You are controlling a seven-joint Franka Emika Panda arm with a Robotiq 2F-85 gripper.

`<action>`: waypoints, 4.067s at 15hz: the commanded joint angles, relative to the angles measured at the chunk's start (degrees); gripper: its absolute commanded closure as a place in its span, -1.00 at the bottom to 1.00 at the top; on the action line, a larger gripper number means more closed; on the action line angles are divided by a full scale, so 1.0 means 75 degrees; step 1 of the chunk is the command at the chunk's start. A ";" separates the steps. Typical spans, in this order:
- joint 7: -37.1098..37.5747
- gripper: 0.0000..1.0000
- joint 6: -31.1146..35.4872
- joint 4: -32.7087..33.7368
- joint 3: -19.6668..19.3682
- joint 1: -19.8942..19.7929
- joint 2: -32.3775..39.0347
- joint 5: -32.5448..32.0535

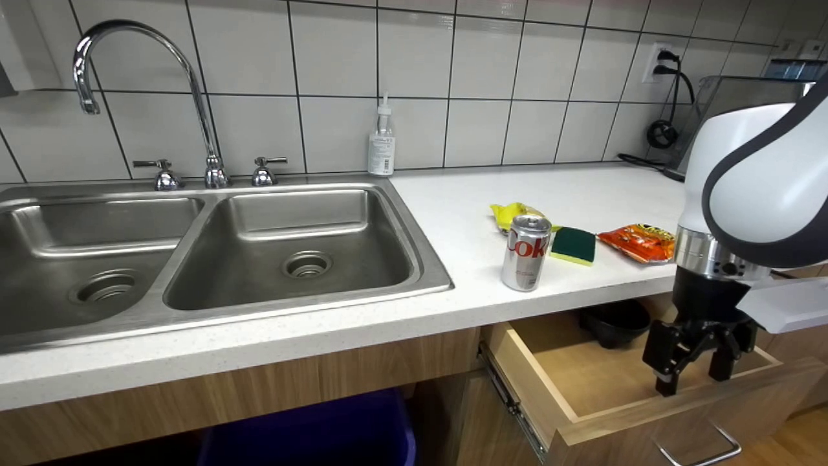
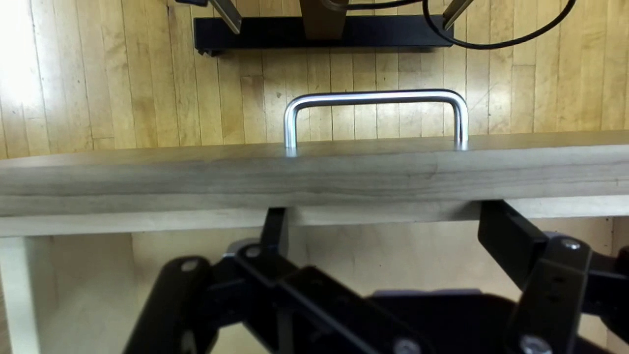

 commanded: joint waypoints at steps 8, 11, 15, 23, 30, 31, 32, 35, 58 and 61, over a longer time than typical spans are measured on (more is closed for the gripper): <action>0.0215 -1.00 -0.0672 -0.0135 0.0185 -0.0069 -0.0594 0.0331; 0.0254 -1.00 -0.0982 -0.0143 0.0247 -0.0054 -0.0957 0.0406; 0.0294 -1.00 -0.1334 -0.0018 0.0245 -0.0075 -0.1404 0.0491; 0.0810 -1.00 -0.1419 0.0500 0.0036 -0.0193 -0.1785 0.0368; 0.1468 -1.00 -0.1205 0.1101 -0.0267 -0.0507 -0.1699 0.0566; 0.1516 -1.00 -0.1185 0.1181 -0.0299 -0.0555 -0.1678 0.0694; 0.1564 -1.00 -0.1144 0.1246 -0.0331 -0.0613 -0.1652 0.0861; 0.1878 -1.00 -0.0978 0.1354 -0.0411 -0.0740 -0.1650 0.1359; 0.2640 -1.00 0.1395 0.1597 -0.0653 -0.1013 -0.0604 0.2555; 0.2627 -1.00 0.1357 0.1664 -0.0657 -0.1025 -0.0528 0.2624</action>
